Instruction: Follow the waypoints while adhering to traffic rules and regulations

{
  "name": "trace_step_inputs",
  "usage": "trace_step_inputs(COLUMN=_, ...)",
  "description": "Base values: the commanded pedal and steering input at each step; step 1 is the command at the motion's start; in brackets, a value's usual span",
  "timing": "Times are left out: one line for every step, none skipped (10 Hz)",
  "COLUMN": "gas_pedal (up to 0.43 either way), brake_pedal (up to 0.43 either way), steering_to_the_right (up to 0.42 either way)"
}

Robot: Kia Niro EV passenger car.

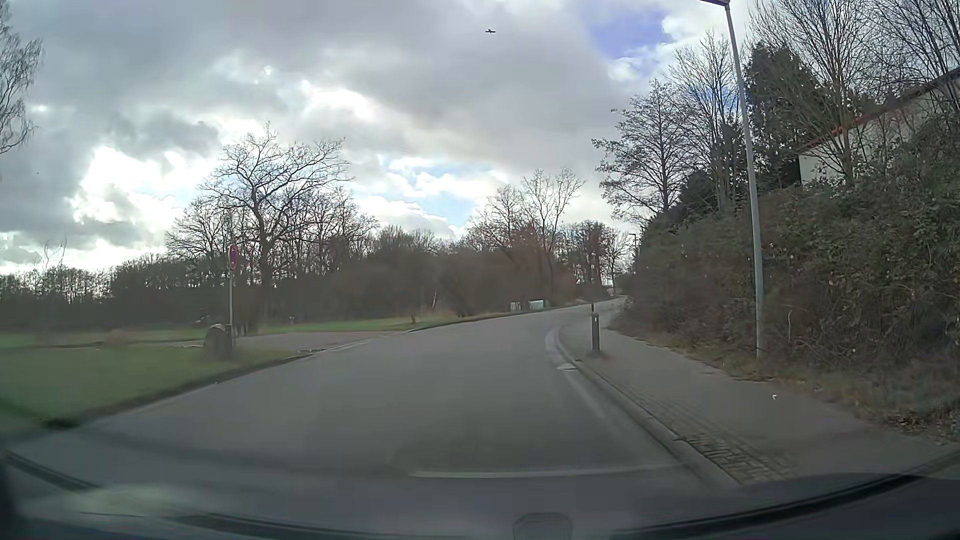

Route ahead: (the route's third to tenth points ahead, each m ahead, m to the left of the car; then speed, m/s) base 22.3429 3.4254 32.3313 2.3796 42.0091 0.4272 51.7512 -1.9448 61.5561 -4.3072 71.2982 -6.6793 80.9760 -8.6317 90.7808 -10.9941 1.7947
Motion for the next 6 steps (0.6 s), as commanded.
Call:
trace_step_inputs(gas_pedal=0.0, brake_pedal=0.0, steering_to_the_right=0.0)
trace_step_inputs(gas_pedal=0.0, brake_pedal=0.0, steering_to_the_right=-0.001)
trace_step_inputs(gas_pedal=0.0, brake_pedal=0.0, steering_to_the_right=-0.001)
trace_step_inputs(gas_pedal=0.0, brake_pedal=0.0, steering_to_the_right=-0.004)
trace_step_inputs(gas_pedal=0.0, brake_pedal=0.0, steering_to_the_right=-0.004)
trace_step_inputs(gas_pedal=0.0, brake_pedal=0.0, steering_to_the_right=-0.004)
